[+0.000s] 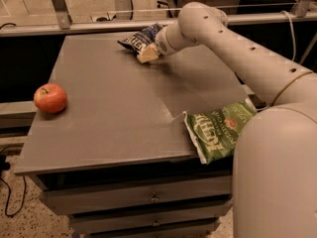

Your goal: Pick blue chip bag

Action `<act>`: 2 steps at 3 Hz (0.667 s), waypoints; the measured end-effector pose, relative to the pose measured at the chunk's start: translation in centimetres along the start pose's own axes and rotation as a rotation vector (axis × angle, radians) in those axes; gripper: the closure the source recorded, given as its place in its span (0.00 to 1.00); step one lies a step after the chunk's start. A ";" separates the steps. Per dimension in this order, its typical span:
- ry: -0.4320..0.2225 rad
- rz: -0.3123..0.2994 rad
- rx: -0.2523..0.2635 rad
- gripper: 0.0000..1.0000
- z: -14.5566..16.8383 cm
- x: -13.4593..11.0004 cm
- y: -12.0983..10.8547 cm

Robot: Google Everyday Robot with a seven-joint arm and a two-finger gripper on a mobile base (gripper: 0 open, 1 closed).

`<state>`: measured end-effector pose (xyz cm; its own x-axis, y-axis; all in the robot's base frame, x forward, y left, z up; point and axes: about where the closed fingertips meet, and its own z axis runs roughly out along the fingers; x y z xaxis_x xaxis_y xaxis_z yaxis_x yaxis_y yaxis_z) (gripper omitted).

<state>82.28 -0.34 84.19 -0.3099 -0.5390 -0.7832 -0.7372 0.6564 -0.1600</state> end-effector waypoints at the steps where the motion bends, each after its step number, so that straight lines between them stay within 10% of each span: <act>1: -0.009 0.004 0.008 0.65 -0.3 0.4 -0.1; 2: -0.037 -0.004 0.017 0.88 -1.2 -0.1 -0.1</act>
Offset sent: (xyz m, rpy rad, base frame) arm -0.0119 -0.0164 0.0267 0.0382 -0.0818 -0.0092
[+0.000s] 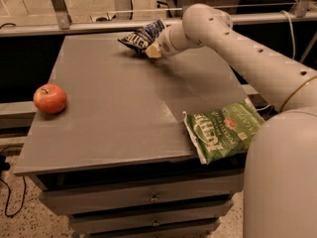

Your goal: Pick blue chip bag

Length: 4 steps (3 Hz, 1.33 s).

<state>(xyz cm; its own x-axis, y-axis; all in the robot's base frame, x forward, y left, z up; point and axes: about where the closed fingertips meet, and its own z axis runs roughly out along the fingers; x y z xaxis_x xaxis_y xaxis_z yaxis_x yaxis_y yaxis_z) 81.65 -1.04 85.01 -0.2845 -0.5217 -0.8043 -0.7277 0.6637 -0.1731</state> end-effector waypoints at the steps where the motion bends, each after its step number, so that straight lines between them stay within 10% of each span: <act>1: -0.077 -0.037 0.002 1.00 -3.0 -2.4 0.2; 4: -0.175 -0.260 -0.184 1.00 -12.0 -5.1 4.9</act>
Offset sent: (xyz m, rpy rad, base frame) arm -0.0827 -0.0073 0.1346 0.0737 -0.2114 0.2538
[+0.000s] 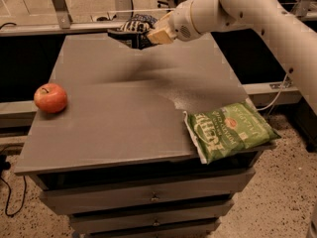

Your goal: Pick blue chip bag

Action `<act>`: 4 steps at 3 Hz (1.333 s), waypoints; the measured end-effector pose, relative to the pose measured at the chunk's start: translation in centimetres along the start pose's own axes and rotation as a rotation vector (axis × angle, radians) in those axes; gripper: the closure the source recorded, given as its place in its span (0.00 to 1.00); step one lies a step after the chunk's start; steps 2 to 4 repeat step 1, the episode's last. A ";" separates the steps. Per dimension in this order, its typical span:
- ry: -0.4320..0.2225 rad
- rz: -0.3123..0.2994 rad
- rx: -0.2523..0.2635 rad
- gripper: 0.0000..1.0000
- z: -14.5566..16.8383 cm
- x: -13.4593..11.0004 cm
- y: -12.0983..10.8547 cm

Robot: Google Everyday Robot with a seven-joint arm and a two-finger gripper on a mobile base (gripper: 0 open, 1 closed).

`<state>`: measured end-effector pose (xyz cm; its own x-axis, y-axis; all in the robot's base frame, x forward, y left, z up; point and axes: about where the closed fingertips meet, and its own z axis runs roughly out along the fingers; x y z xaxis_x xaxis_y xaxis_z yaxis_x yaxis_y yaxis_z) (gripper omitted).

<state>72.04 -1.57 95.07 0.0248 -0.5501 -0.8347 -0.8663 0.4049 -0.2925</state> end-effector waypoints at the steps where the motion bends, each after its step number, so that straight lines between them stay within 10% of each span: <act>1: -0.004 0.012 0.009 1.00 0.2 -0.1 -0.2; 4: -0.004 0.012 0.009 1.00 0.2 -0.1 -0.2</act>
Offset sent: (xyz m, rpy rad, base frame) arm 0.0000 0.0000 0.0000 0.0000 0.0000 0.0000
